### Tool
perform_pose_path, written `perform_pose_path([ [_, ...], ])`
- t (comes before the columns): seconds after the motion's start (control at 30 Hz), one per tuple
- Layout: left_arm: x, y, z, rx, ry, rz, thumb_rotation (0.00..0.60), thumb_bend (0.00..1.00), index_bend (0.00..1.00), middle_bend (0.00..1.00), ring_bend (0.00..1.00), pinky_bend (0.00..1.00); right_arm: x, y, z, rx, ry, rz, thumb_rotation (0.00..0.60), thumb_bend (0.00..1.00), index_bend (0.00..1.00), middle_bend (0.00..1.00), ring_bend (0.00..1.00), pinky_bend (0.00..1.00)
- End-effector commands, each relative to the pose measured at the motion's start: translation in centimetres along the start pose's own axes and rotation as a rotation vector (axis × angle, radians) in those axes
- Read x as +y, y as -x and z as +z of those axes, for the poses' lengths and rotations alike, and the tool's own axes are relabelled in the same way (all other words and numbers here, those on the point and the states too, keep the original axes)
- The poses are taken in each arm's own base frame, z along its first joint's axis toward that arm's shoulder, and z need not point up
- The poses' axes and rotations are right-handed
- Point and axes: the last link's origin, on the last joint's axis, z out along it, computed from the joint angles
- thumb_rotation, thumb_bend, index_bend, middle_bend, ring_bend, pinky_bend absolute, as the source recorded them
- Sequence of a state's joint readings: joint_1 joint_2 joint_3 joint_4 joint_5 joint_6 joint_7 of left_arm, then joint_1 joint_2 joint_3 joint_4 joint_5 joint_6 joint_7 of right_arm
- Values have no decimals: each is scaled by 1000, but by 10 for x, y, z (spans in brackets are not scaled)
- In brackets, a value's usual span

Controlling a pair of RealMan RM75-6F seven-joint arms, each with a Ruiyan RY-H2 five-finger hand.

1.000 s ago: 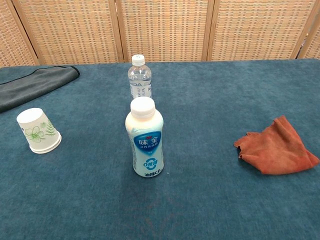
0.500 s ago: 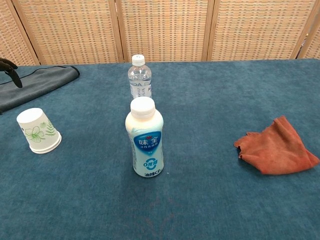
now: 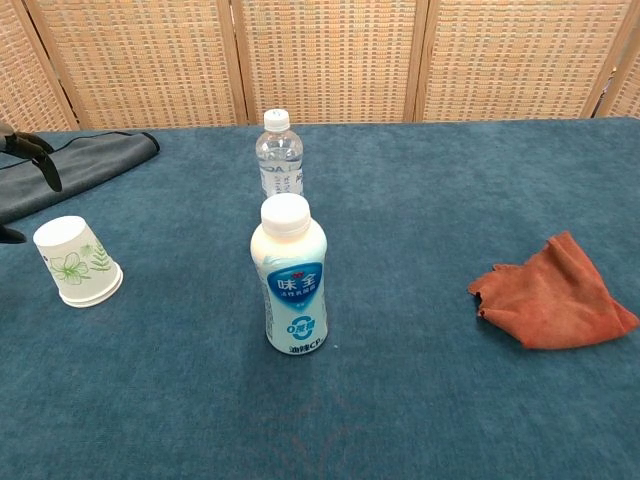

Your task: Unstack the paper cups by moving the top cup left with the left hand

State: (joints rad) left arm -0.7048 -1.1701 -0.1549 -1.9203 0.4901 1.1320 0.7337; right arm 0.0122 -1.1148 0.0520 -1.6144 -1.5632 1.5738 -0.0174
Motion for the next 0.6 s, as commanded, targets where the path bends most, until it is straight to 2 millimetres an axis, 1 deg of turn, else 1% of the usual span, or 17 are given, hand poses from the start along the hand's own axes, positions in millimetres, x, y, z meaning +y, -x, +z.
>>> perform_pose_path([
  [0.03,1,2,2,-3,-3,6,600,240,284,0,0,0,0,0,0,0,0,0,600,118,0,0,0,0],
  [0.6,7,10,11,-11,-6,19,600,240,291,0,0,0,1,0,1,-2,4,2,600,118,0,0,0,0],
])
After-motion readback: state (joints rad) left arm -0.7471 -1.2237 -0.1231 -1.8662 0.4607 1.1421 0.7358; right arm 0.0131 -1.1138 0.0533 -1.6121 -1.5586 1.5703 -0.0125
